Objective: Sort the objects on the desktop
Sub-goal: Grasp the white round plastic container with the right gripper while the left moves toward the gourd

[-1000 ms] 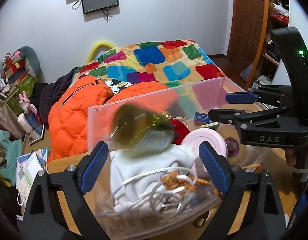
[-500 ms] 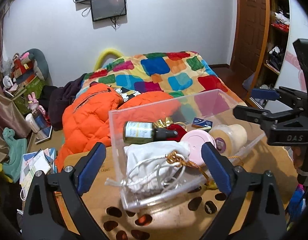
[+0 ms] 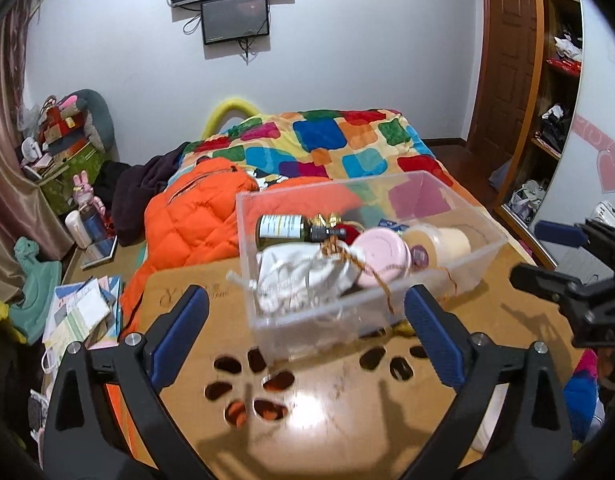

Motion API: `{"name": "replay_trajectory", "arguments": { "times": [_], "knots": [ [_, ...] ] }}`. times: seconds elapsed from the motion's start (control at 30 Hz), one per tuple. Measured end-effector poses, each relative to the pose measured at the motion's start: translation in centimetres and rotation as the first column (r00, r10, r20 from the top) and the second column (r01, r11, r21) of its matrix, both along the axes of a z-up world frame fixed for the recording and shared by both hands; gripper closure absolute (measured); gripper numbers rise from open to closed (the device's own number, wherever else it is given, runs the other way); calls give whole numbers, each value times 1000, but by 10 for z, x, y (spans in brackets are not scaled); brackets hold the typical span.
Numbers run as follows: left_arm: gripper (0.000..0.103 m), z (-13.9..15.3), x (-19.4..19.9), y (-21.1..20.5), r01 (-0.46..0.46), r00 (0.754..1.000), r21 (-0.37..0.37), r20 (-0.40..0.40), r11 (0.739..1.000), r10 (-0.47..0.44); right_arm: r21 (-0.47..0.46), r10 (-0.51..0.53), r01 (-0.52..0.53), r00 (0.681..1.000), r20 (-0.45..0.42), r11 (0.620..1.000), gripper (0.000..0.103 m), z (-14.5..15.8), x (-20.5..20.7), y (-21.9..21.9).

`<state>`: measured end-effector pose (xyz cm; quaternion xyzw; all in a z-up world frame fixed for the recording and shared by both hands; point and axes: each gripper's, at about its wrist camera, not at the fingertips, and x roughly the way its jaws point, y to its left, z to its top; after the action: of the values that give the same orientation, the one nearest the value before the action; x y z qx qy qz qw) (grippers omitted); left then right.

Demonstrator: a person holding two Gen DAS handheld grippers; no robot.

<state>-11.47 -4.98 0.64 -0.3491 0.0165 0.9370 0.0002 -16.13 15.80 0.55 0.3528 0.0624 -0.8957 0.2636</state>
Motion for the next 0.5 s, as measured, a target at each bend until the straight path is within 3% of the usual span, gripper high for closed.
{"name": "replay_trajectory", "arguments": {
  "times": [0.37,0.5],
  "knots": [
    [3,-28,49,18,-2,999,29,35,1000,1,-72,70,-67,997,37,995,21,-27,76,5],
    [3,-37,62,24,-14,999,38,45,999,13,-32,109,-107,993,38,994,21,-46,92,-4]
  ]
}}
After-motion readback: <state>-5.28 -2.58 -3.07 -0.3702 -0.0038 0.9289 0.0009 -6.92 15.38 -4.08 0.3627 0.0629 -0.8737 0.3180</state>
